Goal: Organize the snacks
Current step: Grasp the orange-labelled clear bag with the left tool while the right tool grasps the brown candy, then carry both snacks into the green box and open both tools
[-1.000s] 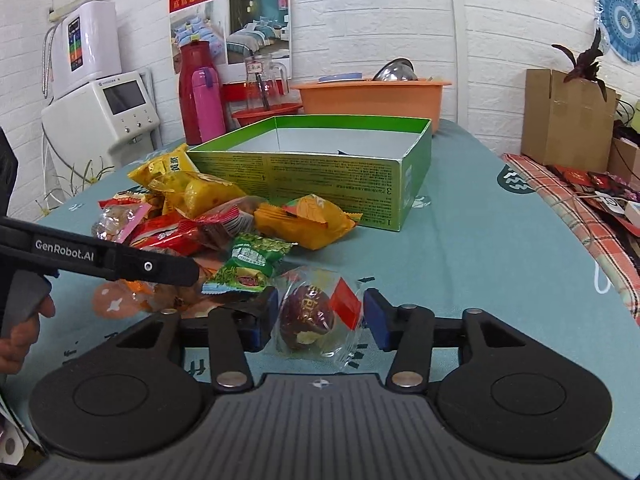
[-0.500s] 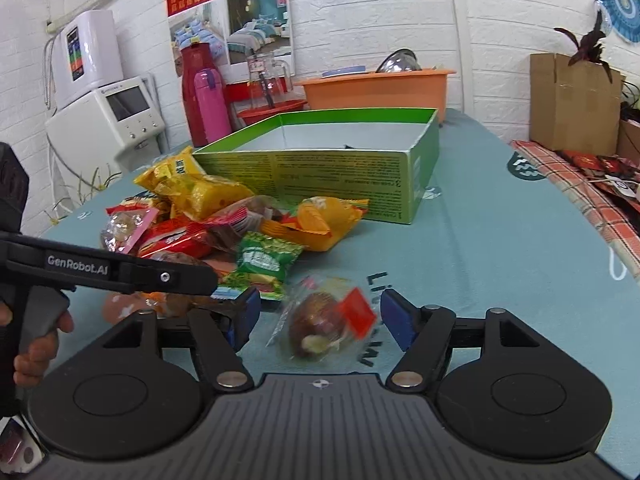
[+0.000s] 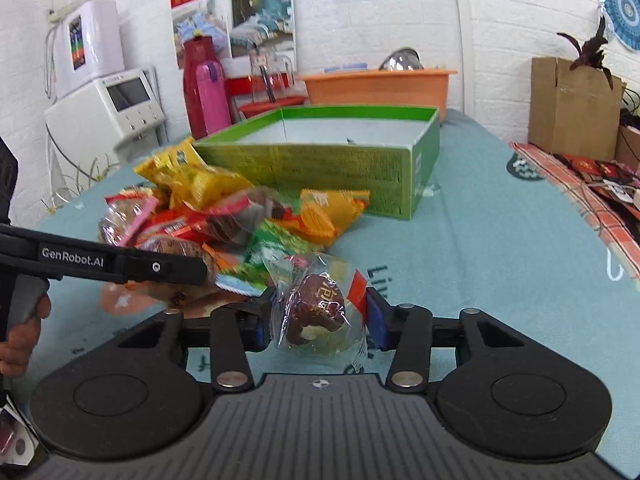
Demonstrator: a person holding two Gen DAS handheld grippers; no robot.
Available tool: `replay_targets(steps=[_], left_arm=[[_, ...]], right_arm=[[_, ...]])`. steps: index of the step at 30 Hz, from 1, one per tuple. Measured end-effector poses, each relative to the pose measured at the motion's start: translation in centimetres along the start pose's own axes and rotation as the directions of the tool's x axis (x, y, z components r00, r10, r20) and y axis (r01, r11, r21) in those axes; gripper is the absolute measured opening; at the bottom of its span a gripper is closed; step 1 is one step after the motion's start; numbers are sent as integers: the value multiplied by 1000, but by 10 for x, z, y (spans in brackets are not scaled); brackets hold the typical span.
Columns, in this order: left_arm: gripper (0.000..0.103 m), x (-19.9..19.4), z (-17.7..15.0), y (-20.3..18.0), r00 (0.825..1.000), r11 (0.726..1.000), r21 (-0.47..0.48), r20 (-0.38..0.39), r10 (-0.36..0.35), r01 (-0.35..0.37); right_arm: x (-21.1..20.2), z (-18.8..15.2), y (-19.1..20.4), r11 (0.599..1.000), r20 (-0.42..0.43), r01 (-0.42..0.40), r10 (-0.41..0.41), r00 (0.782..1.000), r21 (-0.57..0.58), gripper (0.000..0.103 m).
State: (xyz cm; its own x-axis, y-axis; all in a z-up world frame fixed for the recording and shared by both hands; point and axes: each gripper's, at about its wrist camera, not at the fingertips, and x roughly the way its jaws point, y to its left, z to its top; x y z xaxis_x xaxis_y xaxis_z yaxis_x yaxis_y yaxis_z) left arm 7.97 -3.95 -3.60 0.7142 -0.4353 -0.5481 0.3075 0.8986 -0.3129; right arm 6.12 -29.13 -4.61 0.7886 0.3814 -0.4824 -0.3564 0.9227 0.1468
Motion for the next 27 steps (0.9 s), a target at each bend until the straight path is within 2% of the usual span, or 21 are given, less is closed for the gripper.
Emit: replay_targets(steps=[6, 13, 19, 27], left_arm=[[65, -37, 29, -6, 990, 997, 7, 118, -76, 75], [65, -32, 78, -11, 974, 999, 21, 221, -51, 48], [65, -2, 113, -2, 972, 999, -13, 232, -34, 38], [66, 53, 145, 14, 979, 998, -57, 204, -10, 22]], right_arm=[[-15, 30, 4, 999, 113, 11, -5, 994, -48, 79], [-5, 73, 2, 996, 221, 37, -19, 975, -76, 79], [21, 100, -7, 994, 254, 75, -54, 966, -75, 80], [70, 113, -26, 993, 219, 113, -101, 970, -43, 80]])
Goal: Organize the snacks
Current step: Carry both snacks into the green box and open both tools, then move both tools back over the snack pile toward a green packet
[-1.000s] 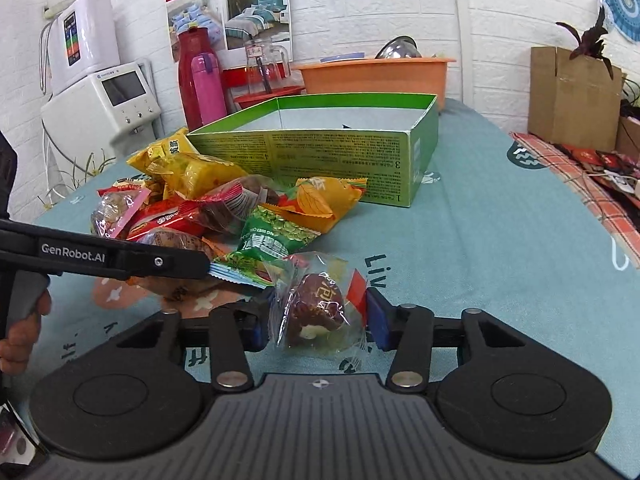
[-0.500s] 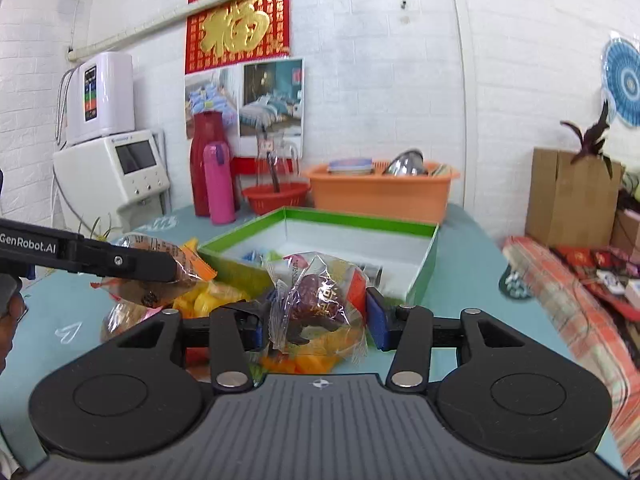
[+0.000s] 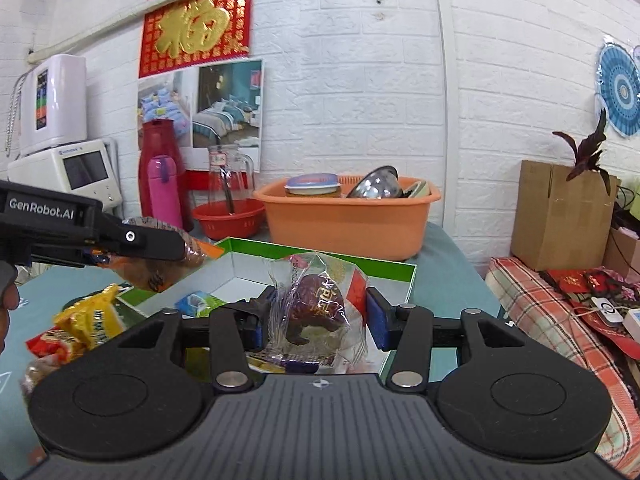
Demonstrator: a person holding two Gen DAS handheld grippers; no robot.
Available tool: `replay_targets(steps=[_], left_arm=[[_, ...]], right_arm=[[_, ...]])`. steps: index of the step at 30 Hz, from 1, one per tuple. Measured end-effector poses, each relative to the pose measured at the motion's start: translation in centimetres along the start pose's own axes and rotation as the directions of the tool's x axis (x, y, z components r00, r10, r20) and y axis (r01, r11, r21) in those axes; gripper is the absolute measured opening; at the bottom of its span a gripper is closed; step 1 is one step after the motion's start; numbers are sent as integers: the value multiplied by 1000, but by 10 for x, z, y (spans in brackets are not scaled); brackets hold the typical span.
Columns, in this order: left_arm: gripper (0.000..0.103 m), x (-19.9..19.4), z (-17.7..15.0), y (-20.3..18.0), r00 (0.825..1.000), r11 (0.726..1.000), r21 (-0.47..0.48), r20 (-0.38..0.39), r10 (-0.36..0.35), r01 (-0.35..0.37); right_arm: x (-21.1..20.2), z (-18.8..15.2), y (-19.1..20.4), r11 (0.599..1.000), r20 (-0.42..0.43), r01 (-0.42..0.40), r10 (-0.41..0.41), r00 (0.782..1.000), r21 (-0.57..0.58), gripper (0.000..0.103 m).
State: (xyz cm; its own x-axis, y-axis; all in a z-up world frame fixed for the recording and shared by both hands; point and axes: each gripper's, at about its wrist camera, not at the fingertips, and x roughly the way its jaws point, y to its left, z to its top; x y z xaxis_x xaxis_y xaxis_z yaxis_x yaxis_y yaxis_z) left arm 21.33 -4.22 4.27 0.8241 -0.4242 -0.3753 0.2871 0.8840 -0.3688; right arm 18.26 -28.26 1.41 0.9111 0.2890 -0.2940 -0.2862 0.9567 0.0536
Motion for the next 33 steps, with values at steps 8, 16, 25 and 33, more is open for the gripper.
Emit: replay_targets(steps=[8, 16, 25, 33], left_arm=[[66, 51, -2, 13, 997, 1000, 2, -76, 28, -28], [103, 60, -8, 17, 997, 999, 20, -51, 51, -50], [103, -4, -2, 0, 999, 999, 24, -17, 46, -46], [103, -80, -34, -4, 998, 999, 2, 26, 51, -51]], right_arm=[[40, -10, -8, 1000, -42, 13, -13, 999, -5, 80], [61, -21, -3, 996, -56, 41, -46, 997, -81, 103], [8, -3, 0, 998, 18, 48, -48, 999, -27, 103], [-61, -13, 10, 999, 79, -2, -1, 997, 44, 103]])
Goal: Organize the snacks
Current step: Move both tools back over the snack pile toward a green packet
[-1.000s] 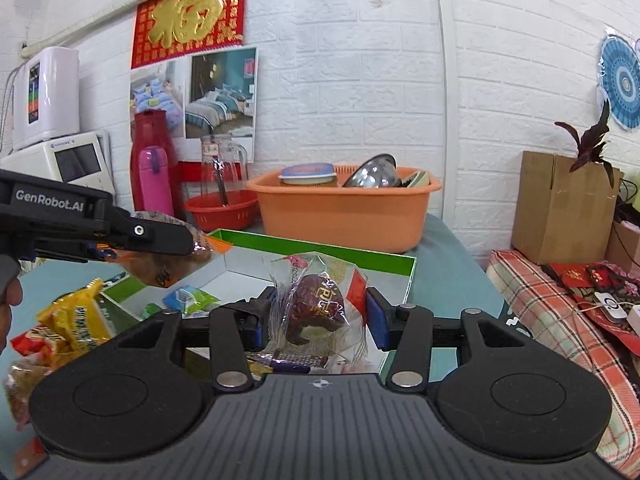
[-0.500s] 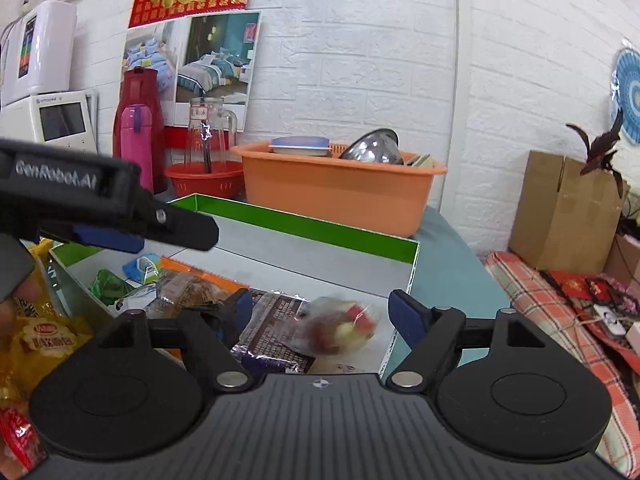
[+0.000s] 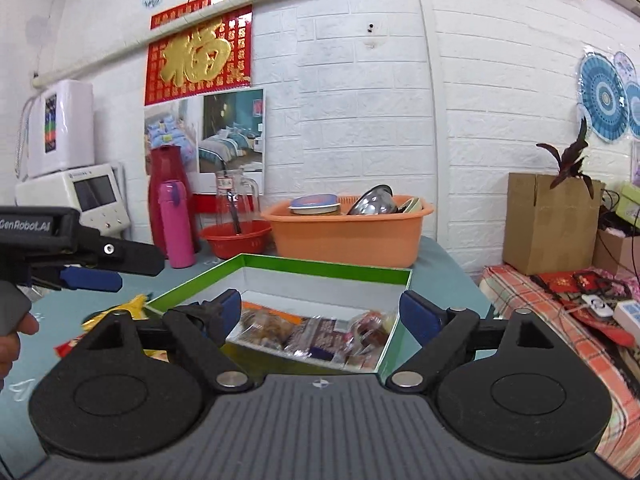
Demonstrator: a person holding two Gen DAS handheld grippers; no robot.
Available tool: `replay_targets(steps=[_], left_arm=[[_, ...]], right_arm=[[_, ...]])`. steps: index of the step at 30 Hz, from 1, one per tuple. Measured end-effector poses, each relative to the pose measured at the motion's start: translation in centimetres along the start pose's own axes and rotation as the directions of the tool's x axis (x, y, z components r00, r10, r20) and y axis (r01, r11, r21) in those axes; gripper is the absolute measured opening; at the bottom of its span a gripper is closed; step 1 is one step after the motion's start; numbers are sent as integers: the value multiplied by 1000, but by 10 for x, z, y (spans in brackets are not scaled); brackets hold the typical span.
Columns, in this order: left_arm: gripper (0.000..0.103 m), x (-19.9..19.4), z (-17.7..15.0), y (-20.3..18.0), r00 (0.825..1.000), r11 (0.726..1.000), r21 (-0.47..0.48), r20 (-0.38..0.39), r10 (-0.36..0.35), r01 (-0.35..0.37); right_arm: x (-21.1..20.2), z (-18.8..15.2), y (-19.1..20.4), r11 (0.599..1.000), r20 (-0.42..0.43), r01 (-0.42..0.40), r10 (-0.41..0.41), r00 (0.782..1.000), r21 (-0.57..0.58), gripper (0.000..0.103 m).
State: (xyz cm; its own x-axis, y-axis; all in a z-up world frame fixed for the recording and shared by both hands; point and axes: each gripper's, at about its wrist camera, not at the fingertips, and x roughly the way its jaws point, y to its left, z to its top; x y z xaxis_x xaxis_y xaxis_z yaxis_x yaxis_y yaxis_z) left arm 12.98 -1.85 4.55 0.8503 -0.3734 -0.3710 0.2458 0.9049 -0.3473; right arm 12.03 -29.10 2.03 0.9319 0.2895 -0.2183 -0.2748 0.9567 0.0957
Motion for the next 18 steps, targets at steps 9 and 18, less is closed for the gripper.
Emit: replay_targets(steps=[9, 18], left_arm=[[103, -45, -58, 15, 998, 999, -41, -57, 26, -29], [103, -69, -87, 31, 994, 997, -58, -100, 42, -48]], right_arm=[[-26, -35, 23, 997, -113, -66, 70, 991, 34, 103], [-9, -73, 47, 991, -283, -92, 117, 952, 100, 103]])
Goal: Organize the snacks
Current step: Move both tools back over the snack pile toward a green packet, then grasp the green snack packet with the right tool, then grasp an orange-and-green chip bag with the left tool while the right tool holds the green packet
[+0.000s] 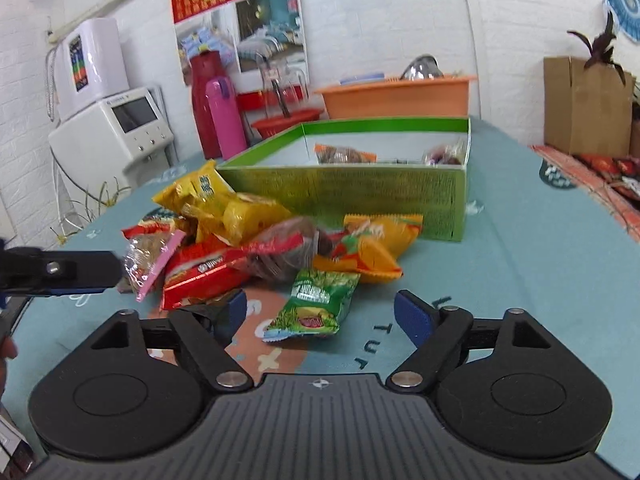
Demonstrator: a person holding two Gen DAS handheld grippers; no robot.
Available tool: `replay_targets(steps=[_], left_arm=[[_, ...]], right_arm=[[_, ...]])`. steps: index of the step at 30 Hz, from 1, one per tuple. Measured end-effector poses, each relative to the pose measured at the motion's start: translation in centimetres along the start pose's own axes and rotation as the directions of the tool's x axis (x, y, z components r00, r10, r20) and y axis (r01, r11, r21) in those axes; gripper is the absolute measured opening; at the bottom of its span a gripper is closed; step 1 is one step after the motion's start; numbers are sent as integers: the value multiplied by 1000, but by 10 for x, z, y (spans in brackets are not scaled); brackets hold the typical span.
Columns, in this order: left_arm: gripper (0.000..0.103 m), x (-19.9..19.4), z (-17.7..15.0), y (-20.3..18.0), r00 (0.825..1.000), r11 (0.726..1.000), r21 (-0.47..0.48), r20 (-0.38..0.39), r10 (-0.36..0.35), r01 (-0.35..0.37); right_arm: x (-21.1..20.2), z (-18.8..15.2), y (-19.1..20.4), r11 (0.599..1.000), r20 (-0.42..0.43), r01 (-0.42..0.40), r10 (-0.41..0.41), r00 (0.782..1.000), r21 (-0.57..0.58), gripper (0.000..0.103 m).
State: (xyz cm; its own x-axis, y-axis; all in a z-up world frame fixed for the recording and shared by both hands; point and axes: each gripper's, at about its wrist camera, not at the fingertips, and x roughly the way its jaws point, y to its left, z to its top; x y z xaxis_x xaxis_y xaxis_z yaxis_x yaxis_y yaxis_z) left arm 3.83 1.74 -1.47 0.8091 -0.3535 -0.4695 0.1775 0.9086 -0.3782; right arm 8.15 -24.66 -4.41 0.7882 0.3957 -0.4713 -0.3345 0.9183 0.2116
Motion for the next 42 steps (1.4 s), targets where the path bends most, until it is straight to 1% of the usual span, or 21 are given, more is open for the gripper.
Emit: replay_targets(steps=[6, 7, 8, 9, 10, 13, 18, 23, 25, 28, 30, 32, 33, 34, 36, 37, 38, 39, 40, 42], left_arm=[[103, -3, 0, -1, 1000, 1000, 8, 14, -16, 16], [103, -2, 0, -1, 1000, 1000, 8, 11, -22, 21], [103, -1, 0, -2, 1000, 1000, 8, 8, -29, 29], [103, 0, 0, -3, 999, 999, 10, 4, -39, 39], [103, 2, 0, -5, 999, 999, 13, 0, -46, 46], [103, 10, 3, -14, 997, 997, 31, -13, -72, 73], [103, 27, 4, -37, 989, 987, 67, -47, -142, 145], [103, 50, 5, -67, 980, 975, 110, -76, -186, 194], [103, 57, 7, -75, 981, 973, 131, -70, -183, 191], [103, 65, 19, -84, 989, 972, 183, -17, -145, 146], [103, 76, 30, -85, 991, 971, 200, 6, -132, 129], [103, 89, 37, -84, 993, 972, 206, 8, -119, 114], [103, 97, 39, -81, 995, 974, 208, 4, -97, 95], [103, 103, 39, -78, 997, 976, 204, -10, -80, 81], [103, 116, 35, -72, 996, 978, 194, -59, -68, 78], [94, 120, 31, -67, 994, 979, 185, -86, -67, 82], [81, 121, 27, -65, 993, 979, 185, -92, -70, 86], [77, 117, 22, -65, 994, 975, 204, -81, -69, 84], [76, 114, 19, -65, 993, 973, 214, -95, -64, 83], [75, 106, 13, -62, 985, 974, 186, -138, -104, 129]], right_arm=[[21, -1, 7, 1000, -31, 9, -9, 999, -1, 103], [23, -3, 7, 1000, -39, 9, -9, 999, -6, 89], [24, -4, 5, 1000, -60, 4, -4, 998, -4, 70], [23, -5, 3, 1000, -64, -12, 12, 998, 2, 64], [20, -7, 1, 999, -66, -31, 32, 997, 7, 61], [7, -12, -3, 999, -64, -38, 37, 997, -11, 60], [-18, -19, -16, 1000, -47, -7, 7, 999, 4, 59], [-32, -21, -30, 999, -20, 37, -36, 999, 16, 59], [-34, -21, -34, 999, -14, 43, -43, 999, 27, 59], [-36, -22, -40, 998, -15, 45, -44, 999, 38, 59], [-35, -23, -40, 998, -17, 43, -43, 999, 46, 59], [-34, -24, -41, 998, -17, 36, -35, 999, 52, 59], [-34, -24, -41, 998, -16, 33, -32, 999, 55, 59], [-34, -25, -40, 998, -15, 28, -27, 1000, 56, 59], [-34, -25, -39, 998, -15, 21, -21, 1000, 58, 59], [-34, -25, -40, 998, -16, 20, -19, 1000, 59, 59], [-34, -25, -40, 998, -17, 20, -19, 1000, 59, 59], [-34, -25, -40, 998, -18, 21, -20, 1000, 60, 59], [-34, -25, -41, 998, -20, 23, -22, 1000, 61, 59], [-32, -25, -43, 998, -24, 30, -28, 999, 61, 59]])
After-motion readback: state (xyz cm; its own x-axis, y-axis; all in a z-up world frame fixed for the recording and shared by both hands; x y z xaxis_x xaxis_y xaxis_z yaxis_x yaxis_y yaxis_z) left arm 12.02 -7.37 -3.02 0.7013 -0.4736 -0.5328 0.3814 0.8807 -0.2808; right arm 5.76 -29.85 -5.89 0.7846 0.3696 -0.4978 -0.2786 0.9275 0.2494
